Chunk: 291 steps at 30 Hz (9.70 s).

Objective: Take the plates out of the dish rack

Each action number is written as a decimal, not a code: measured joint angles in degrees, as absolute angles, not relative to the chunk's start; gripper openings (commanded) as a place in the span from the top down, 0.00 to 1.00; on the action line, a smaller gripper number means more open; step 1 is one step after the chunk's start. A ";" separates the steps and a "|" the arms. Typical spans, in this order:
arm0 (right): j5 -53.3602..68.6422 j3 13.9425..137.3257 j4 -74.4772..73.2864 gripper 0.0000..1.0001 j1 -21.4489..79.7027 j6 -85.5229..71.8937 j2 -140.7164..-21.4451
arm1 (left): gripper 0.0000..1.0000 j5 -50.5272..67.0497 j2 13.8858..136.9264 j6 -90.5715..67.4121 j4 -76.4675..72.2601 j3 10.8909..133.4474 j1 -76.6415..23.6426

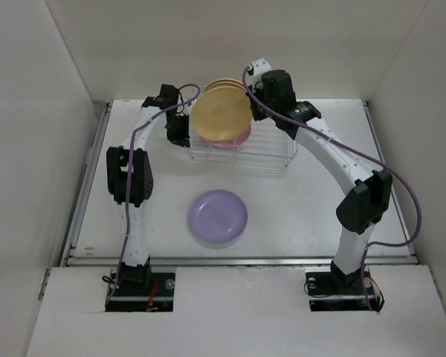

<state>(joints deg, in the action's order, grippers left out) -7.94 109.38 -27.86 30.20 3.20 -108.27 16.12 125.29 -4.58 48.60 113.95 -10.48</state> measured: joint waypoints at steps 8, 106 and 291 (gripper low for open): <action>-4.14 107.66 -31.40 1.00 31.14 1.37 -99.77 | 1.00 16.10 125.16 -4.64 48.58 113.71 -10.48; 1.04 95.79 -48.82 1.00 37.08 4.10 -97.01 | 1.00 20.16 122.63 -7.88 55.33 110.41 -9.28; 17.12 132.84 -26.44 0.54 24.27 1.54 -138.72 | 1.00 18.35 125.84 -4.54 59.72 115.44 -10.02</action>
<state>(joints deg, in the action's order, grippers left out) 17.12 132.84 -26.44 24.27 1.54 -138.72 18.35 125.84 -4.54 59.72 115.44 -10.02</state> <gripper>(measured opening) 0.475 0.071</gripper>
